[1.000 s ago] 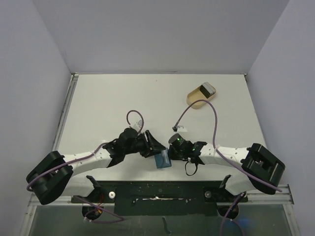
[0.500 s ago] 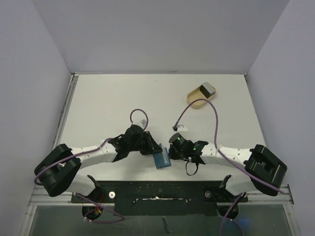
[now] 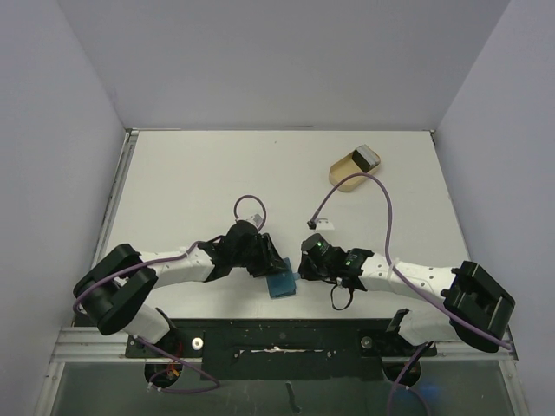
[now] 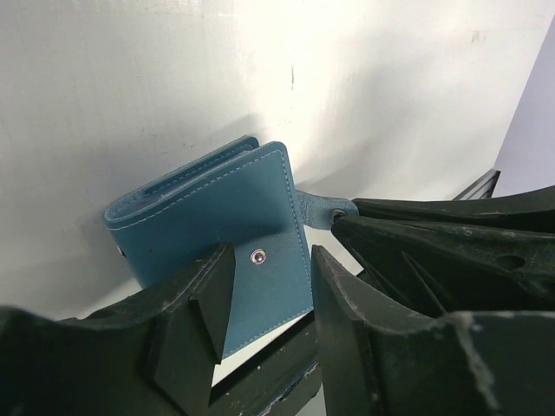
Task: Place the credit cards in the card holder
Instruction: Close the card holder at the center of the board.
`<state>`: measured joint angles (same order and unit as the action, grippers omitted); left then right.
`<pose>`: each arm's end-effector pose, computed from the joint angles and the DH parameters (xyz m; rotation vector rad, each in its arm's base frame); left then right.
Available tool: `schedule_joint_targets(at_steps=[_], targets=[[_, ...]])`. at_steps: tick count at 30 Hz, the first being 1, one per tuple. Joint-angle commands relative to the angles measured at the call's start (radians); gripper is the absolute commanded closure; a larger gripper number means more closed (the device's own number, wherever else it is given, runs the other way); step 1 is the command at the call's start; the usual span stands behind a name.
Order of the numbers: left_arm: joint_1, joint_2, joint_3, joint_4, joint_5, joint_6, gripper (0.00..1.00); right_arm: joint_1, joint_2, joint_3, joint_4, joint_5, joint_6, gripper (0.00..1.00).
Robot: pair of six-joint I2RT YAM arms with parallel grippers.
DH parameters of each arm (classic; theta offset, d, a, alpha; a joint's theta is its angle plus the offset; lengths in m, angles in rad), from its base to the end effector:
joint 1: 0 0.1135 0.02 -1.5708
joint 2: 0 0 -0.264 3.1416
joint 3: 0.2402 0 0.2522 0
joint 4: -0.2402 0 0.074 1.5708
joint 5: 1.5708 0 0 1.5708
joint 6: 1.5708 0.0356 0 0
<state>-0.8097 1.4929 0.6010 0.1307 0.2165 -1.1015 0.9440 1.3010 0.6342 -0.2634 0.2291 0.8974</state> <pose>0.1867 -0.2071 0.1487 -0.2615 2.6227 -1.0864 0.1498 0.1930 0.1765 0.0377 2.5353 0.4926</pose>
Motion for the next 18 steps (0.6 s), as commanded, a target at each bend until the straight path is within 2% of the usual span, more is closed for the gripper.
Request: schedule_joint_targets(at_steps=[1, 4, 9, 18], targets=[[0.004, -0.004, 0.021, 0.001, -0.004, 0.018, 0.60, 0.001, -0.028, 0.022, 0.025, 0.021, -0.004, 0.86], [0.004, -0.020, 0.026, -0.027, -0.022, 0.015, 0.66, 0.000, -0.031, 0.025, 0.034, 0.011, -0.006, 0.90], [0.006, -0.019, 0.043, -0.092, -0.058, 0.034, 0.86, 0.000, -0.037, 0.023, 0.069, -0.020, -0.012, 0.90], [0.007, 0.007, 0.026, -0.068, -0.044, 0.027, 0.89, 0.002, 0.011, 0.026, 0.197, -0.133, -0.002, 0.84]])
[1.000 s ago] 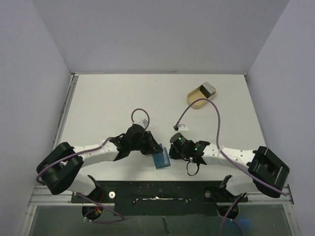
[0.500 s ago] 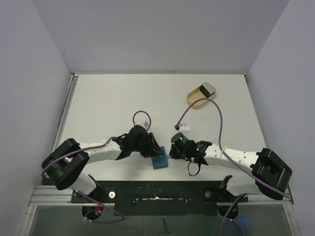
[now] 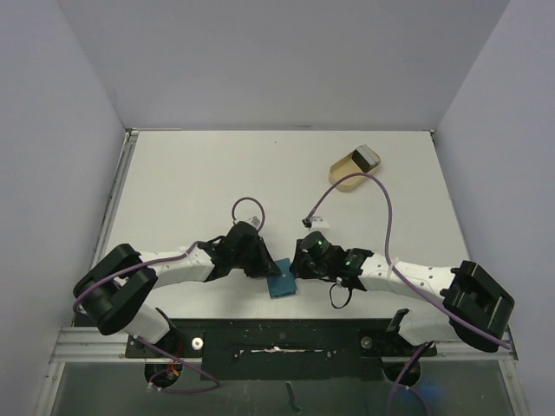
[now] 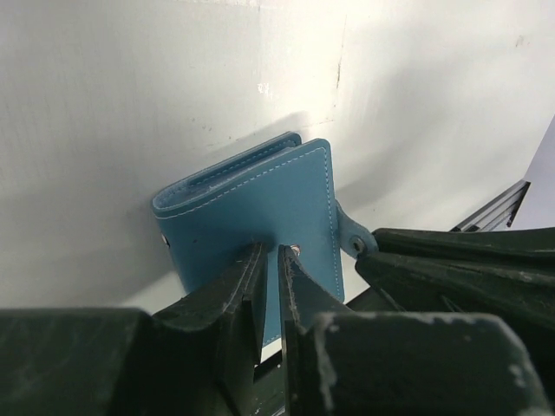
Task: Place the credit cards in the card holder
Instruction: Close the card holder at the center of the board.
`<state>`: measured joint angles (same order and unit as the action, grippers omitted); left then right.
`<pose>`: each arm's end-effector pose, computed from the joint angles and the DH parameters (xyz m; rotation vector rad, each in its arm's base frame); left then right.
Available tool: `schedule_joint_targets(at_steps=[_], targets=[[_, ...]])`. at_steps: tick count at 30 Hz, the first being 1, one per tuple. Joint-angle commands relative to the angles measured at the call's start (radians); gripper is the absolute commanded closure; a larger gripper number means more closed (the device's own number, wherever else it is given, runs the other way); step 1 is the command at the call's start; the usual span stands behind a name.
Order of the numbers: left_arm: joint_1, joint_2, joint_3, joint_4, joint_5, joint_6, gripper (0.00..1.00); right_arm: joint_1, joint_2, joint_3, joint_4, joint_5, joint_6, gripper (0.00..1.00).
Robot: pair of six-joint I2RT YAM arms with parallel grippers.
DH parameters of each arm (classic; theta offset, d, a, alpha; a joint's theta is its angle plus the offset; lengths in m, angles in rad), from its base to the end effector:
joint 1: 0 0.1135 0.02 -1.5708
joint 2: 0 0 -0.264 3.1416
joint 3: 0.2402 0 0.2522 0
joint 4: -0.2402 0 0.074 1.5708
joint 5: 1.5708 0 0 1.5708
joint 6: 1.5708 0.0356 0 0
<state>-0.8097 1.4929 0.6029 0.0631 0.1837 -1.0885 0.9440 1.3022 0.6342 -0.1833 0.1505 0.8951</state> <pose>0.1843 -0.2029 0.1439 -0.2768 2.6656 -0.9930 0.1518 0.2005 0.1813 0.0098 2.5178 0.6379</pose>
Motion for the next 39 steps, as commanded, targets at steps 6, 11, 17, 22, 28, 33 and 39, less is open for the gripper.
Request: schedule_joint_targets(at_steps=[6, 11, 17, 22, 28, 33, 39], targets=[[0.012, -0.021, 0.016, -0.003, -0.010, -0.006, 0.84, 0.005, 0.095, 0.056, 0.137, -0.100, 0.000, 0.82], [0.056, -0.093, 0.010, -0.028, 0.017, -0.024, 0.74, 0.005, 0.131, 0.035, 0.140, -0.099, 0.012, 0.85], [0.122, -0.190, -0.022, -0.093, 0.016, -0.006, 0.64, 0.005, 0.138, 0.011, 0.141, -0.093, 0.028, 0.86], [0.147, -0.183, -0.082, -0.066, 0.047, 0.002, 0.60, 0.006, 0.104, 0.061, 0.073, -0.093, 0.006, 0.84], [0.147, -0.147, -0.068, -0.080, 0.057, 0.035, 0.57, -0.003, 0.012, 0.106, -0.024, -0.044, -0.024, 0.77], [0.145, -0.152, -0.027, -0.054, 0.086, 0.056, 0.68, -0.033, -0.048, 0.066, -0.039, -0.042, -0.010, 0.73], [0.146, -0.061, -0.002, 0.147, 0.239, 0.046, 0.87, -0.117, -0.113, -0.041, 0.092, -0.177, -0.001, 0.69]])
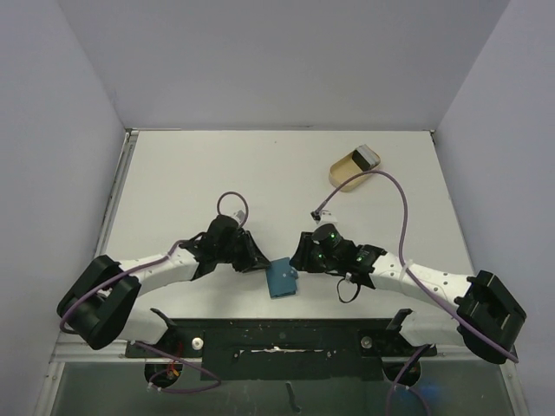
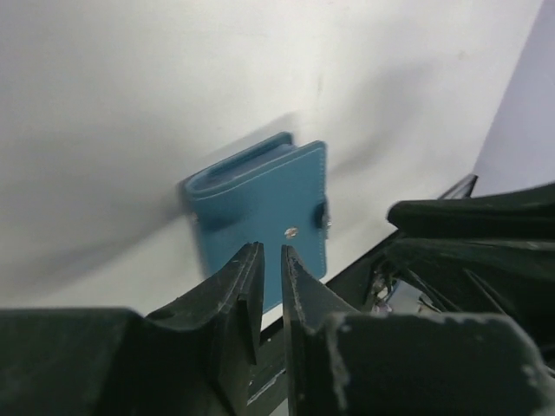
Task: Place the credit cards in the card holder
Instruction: Close the card holder at the center of the board.
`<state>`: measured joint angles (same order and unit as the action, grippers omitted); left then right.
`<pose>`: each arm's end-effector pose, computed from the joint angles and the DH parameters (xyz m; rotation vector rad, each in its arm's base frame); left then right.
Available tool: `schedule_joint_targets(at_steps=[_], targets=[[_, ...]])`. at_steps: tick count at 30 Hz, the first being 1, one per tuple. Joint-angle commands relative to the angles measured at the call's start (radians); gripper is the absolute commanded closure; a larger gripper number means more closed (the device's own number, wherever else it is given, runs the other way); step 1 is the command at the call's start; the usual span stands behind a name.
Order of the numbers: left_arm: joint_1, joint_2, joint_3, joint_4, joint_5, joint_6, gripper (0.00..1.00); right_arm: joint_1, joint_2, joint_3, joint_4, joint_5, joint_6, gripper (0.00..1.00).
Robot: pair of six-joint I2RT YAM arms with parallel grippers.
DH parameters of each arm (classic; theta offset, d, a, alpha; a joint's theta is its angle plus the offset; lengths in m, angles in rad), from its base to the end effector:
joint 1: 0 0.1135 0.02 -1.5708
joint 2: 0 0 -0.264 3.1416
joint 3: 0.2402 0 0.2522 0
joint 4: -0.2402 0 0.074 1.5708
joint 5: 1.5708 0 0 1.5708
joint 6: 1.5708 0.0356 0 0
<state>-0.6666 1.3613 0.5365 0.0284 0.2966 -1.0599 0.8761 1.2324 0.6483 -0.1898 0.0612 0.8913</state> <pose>0.1908 -0.1634 0.1553 -0.3591 2.6282 -1.0776 0.1605 0.1892 0.2009 0.0509 2.4851 0.7606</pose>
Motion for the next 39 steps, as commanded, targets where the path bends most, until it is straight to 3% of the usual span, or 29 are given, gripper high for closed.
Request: schedule_joint_targets(at_steps=[1, 6, 12, 39], targets=[[0.000, 0.101, 0.073, 0.216, 0.156, 0.016, 0.89, -0.066, -0.046, -0.073, 0.121, -0.112, 0.005, 0.67], [-0.022, 0.223, 0.107, 0.284, 0.192, 0.018, 0.91, -0.108, -0.039, -0.123, 0.202, -0.182, 0.015, 0.64], [-0.027, 0.294, 0.098, 0.242, 0.144, 0.051, 0.92, -0.118, 0.007, -0.160, 0.286, -0.229, 0.028, 0.64], [-0.034, 0.243, 0.051, 0.228, 0.081, 0.041, 0.92, -0.084, 0.142, -0.130, 0.362, -0.269, 0.044, 0.67]])
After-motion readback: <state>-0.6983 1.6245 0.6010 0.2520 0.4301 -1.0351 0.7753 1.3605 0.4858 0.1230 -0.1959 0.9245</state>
